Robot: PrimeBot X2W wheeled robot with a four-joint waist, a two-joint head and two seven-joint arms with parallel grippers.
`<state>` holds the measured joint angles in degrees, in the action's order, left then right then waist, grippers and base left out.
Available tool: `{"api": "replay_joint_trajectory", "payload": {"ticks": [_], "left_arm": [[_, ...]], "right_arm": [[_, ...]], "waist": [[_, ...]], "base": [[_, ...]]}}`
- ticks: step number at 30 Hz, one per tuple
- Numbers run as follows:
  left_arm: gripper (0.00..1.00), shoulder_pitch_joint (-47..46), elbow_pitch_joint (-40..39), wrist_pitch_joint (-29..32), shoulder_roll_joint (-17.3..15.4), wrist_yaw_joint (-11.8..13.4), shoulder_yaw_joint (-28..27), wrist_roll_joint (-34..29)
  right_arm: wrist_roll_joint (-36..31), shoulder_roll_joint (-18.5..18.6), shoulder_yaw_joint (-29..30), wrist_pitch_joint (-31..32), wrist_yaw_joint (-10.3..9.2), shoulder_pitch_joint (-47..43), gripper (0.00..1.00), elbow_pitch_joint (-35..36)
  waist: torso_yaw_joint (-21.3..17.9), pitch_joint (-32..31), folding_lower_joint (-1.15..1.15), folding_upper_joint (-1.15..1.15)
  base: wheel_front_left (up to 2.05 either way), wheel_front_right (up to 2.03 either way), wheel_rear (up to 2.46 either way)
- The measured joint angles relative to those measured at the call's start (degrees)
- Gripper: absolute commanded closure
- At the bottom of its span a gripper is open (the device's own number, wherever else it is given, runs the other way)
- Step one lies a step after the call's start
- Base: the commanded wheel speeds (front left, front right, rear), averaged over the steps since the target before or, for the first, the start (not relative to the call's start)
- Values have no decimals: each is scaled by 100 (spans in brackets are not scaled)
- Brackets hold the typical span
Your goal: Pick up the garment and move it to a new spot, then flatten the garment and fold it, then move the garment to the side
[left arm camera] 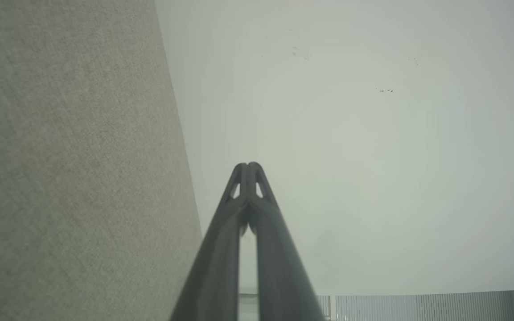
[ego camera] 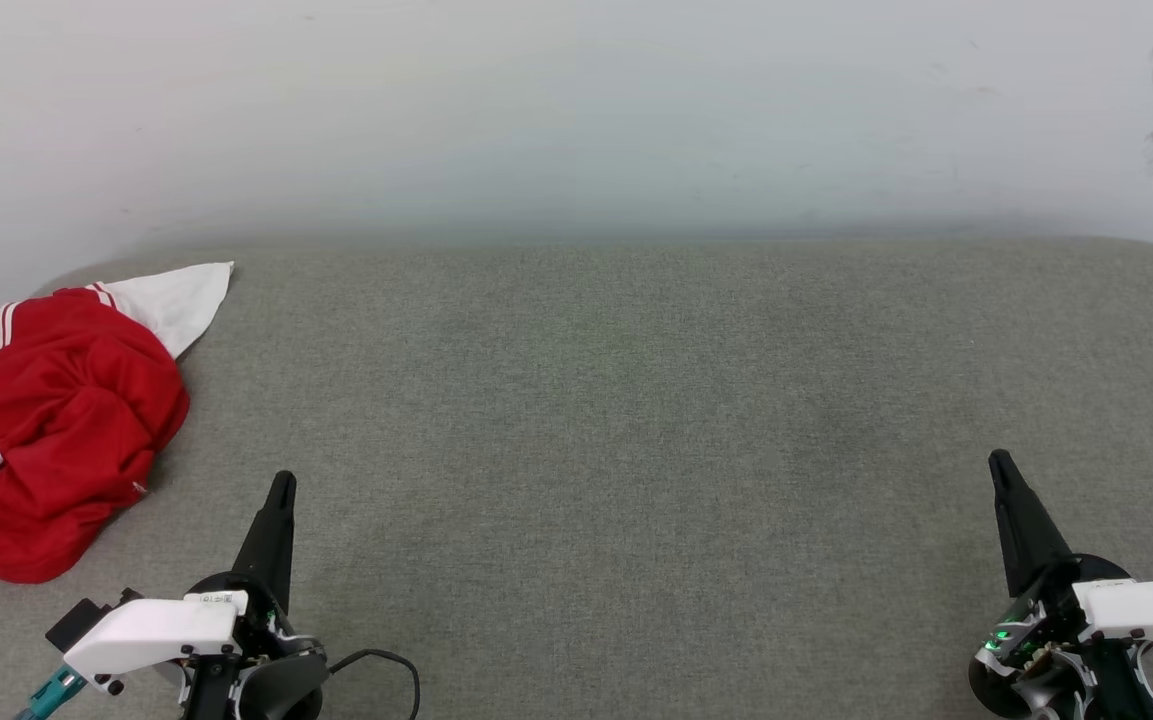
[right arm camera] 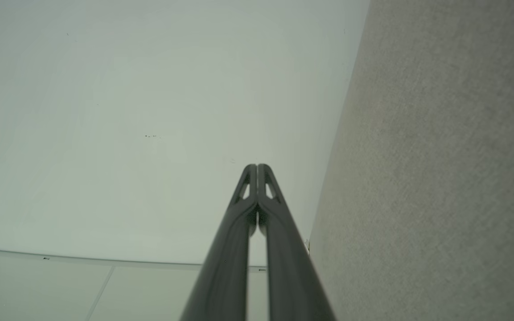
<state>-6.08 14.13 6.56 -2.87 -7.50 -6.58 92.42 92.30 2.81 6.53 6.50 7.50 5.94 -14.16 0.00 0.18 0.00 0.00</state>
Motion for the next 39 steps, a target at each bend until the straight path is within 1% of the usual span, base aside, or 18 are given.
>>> {"api": "replay_joint_trajectory", "payload": {"ticks": [24,25,31,39], "left_arm": [[100,0,0,0,0,0,0,0],[0,0,0,0,0,0,0,0],[0,215,167,-25,13,2,74,-1],[0,226,-111,-233,13,2,305,-16]], "right_arm": [[0,0,-1,1,0,0,100,0],[0,0,0,0,0,0,0,0],[-4,-11,-49,-53,-1,-223,0,-155],[-29,-14,-196,-275,-1,-268,0,112]], "waist": [[0,0,0,0],[0,0,0,0],[0,1,0,0],[23,-5,0,0]], "base": [[0,0,0],[0,0,0],[0,0,0],[0,0,0]]}}
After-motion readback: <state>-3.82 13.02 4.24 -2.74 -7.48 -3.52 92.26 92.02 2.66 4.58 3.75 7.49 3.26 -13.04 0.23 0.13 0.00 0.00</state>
